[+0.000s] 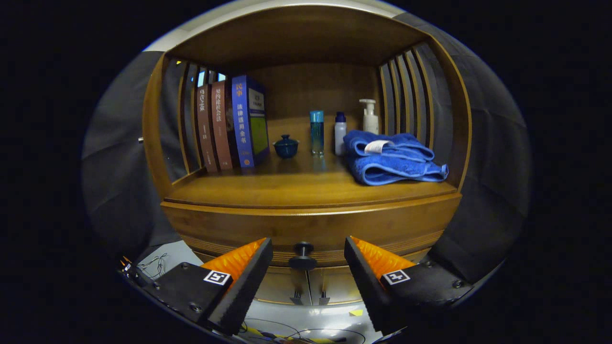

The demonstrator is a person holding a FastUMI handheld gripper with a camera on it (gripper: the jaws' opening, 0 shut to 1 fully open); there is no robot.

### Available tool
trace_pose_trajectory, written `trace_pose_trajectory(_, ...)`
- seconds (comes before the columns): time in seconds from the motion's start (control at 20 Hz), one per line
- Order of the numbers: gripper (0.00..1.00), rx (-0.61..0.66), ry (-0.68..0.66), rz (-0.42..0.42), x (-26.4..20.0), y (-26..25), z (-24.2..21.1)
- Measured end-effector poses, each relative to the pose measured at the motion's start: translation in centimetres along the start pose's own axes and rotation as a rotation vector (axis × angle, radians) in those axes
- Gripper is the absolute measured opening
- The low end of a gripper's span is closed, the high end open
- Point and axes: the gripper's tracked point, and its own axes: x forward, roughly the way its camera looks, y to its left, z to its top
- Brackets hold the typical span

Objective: Pull open the drawer, take out the items inside it, and place them on the countertop above the cabinet.

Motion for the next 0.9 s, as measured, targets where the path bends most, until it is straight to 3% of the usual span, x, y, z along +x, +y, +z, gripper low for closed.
trace_pose_trajectory(0.3,0.99,-0.013,0.07,-0.01,3.0,0.2,-2.7)
trace_pose_trajectory(0.4,0.94,-0.009,0.082,-0.01,3.7,0.3,-3.1)
trace_pose_trajectory(0.55,0.65,-0.015,0.097,0.005,3.9,1.0,-3.5)
trace_pose_trajectory(0.65,0.51,-0.053,0.1,-0.017,4.2,0.7,-3.7)
trace_pose_trajectory(0.85,0.34,-0.056,0.094,-0.031,4.3,0.7,-3.4)
trace_pose_trajectory(0.9,0.34,-0.052,0.099,-0.029,4.0,0.8,-3.6)
